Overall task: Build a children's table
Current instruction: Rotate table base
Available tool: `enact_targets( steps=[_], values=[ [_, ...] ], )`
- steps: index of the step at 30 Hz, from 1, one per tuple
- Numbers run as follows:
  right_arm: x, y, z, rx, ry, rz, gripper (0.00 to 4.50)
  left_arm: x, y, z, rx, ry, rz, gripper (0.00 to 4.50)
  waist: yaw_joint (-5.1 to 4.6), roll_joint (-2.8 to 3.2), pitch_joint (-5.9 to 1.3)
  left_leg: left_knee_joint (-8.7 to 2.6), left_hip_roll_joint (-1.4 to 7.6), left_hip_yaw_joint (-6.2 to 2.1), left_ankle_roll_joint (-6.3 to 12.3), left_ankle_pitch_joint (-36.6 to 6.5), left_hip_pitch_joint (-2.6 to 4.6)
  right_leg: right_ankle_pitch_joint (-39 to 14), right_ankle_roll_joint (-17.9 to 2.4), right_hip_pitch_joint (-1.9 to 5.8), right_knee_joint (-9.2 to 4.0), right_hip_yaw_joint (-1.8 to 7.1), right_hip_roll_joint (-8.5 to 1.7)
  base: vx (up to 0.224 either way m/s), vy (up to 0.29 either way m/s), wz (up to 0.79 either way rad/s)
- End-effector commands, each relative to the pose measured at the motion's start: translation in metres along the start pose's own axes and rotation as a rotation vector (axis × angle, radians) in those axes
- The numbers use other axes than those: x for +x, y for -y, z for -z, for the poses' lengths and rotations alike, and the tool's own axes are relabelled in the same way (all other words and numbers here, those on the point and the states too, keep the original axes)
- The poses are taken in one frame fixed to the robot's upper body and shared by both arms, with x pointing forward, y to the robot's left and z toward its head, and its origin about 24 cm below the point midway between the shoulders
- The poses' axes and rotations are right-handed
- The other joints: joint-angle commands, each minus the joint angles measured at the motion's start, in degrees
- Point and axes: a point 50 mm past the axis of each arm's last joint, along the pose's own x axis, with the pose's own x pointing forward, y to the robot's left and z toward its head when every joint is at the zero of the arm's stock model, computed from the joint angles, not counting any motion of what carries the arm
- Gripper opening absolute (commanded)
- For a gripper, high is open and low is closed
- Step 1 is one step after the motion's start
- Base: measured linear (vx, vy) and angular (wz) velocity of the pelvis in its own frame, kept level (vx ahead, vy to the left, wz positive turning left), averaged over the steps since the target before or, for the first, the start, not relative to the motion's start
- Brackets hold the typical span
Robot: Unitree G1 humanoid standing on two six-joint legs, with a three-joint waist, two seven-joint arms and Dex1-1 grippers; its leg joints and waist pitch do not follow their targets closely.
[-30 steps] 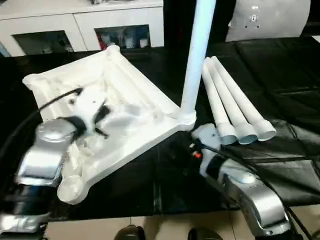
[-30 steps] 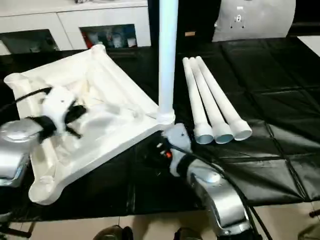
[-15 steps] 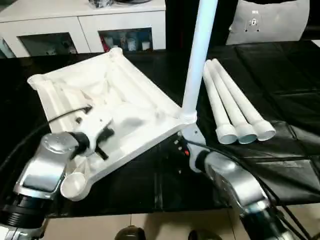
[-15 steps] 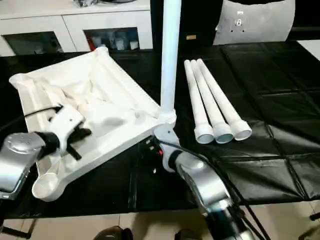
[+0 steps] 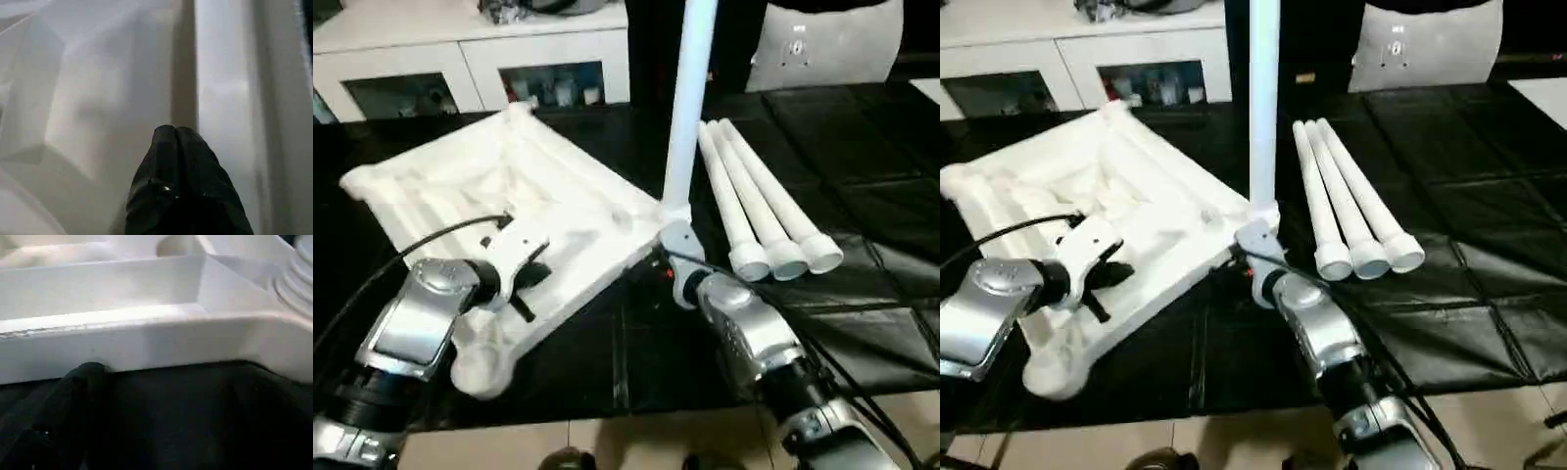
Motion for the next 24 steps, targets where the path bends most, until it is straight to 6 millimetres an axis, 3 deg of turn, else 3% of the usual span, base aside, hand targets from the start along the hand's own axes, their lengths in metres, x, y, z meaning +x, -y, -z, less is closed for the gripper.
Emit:
enact_targets(
  steps=[1,6,8,12,17,21,24],
  values=[
    [0.007,-0.001,-0.013,-0.012,0.046,0.022,4.50,0.010,0.019,-0.008,-0.023,0.047,0.159,0.06,0.17,0.12,-4.99,-3.55,2.54,-1.40,1.44,-8.2,0.70,-8.3,-13.0,3.22,-3.80,2.97,-4.93,0.000,0.000,0.00],
    [0.015,0.007,-0.021,-0.003,0.070,0.078,4.50,0.019,0.027,-0.026,-0.048,0.140,0.216,0.06,0.18,-0.02,-5.19,-3.24,2.44,-1.24,2.48,-6.4,0.58,-6.5,-13.7,3.32,-3.72,2.90,-4.93,0.000,0.000,0.00],
    [0.016,0.008,-0.024,-0.012,0.080,0.093,4.50,0.023,0.028,-0.031,-0.043,0.161,0.202,0.06,0.22,-0.25,-5.30,-3.21,2.53,-1.27,2.98,-5.5,0.46,-5.4,-13.7,3.55,-3.47,2.90,-4.98,0.000,0.000,0.00],
    [0.018,0.009,-0.029,-0.017,0.103,0.114,4.50,0.028,0.024,-0.040,-0.044,0.224,0.131,0.06,0.24,-0.10,-5.30,-3.12,2.56,-1.23,3.78,-5.5,0.50,-5.4,-13.7,3.47,-3.58,2.77,-4.92,0.000,0.000,0.00],
    [0.013,0.007,-0.030,-0.033,0.141,0.092,4.50,0.011,0.018,-0.045,0.028,0.273,0.119,0.06,0.27,-0.26,-5.25,-3.27,2.74,-1.32,3.90,-6.0,0.34,-6.5,-13.3,3.60,-3.53,2.78,-5.07,0.000,0.000,0.00],
    [0.009,0.005,-0.027,-0.028,0.145,0.075,4.50,-0.003,0.017,-0.040,0.061,0.256,0.155,0.06,-0.33,-0.18,-4.97,-3.39,2.71,-1.21,4.04,-6.5,0.49,-7.8,-13.1,3.28,-3.61,2.78,-4.80,0.000,0.000,0.00],
    [0.007,0.002,-0.021,-0.021,0.141,0.064,4.50,-0.021,0.020,-0.032,0.114,0.221,0.250,0.06,-0.28,-0.02,-4.79,-3.62,2.82,-1.34,2.80,-8.7,0.61,-11.4,-12.6,3.24,-3.82,2.81,-4.91,0.000,0.000,0.00]
  ],
)
